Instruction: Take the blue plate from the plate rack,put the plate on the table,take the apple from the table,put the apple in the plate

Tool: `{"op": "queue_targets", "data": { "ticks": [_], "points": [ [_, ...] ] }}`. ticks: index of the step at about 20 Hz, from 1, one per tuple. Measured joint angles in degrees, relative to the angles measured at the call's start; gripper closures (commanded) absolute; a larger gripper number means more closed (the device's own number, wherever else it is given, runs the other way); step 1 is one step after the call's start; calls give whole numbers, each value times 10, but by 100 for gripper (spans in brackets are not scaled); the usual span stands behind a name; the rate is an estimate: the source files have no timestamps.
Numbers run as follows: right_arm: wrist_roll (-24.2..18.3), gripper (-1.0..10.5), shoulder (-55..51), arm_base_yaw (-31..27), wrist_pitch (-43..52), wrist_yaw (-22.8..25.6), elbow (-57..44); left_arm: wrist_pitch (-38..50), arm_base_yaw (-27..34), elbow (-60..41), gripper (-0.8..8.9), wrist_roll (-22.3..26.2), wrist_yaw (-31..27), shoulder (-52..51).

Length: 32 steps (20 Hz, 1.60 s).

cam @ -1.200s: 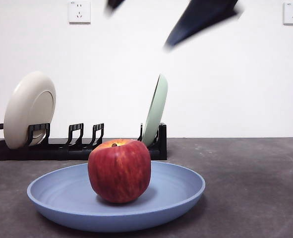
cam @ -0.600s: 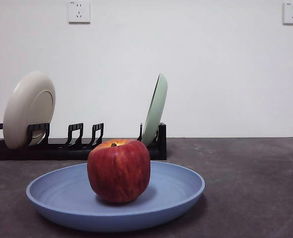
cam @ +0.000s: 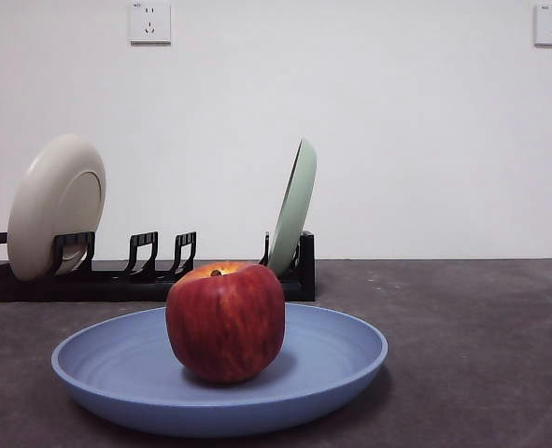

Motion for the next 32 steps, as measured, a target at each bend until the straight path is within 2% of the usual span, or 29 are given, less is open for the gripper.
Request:
{"op": "queue_targets", "data": {
  "ticks": [2,4,6,8,10,12,14,16,18,24,27,32],
  "points": [
    [0,946,0,0,-2,1,0,0,51,0,817,0,0,8],
    [0,946,0,0,-2,1,0,0,138,0,817,9,-3,28],
    [0,946,0,0,-3,1,0,16,253,-8,817,64,-12,37],
    [0,946,0,0,-2,1,0,98,374,-54,817,149,6,20],
    [0,946,0,0,-2,1,0,223,484,-131,817,251,94,-9],
    [0,946,0,0,-2,1,0,370,578,-235,817,340,224,-50],
    [0,946,0,0,-2,1,0,527,664,-352,817,384,373,-96],
    [0,946,0,0,-2,1,0,649,721,-453,817,386,469,-132],
    [0,946,0,0,-2,1,0,701,750,-534,817,370,476,-161],
    [0,946,0,0,-2,1,0,699,755,-662,817,305,476,-260],
    [0,946,1,0,-3,1,0,665,755,-663,817,286,474,-278],
    [0,946,1,0,-2,3,0,665,755,-663,817,274,475,-278]
  ]
}}
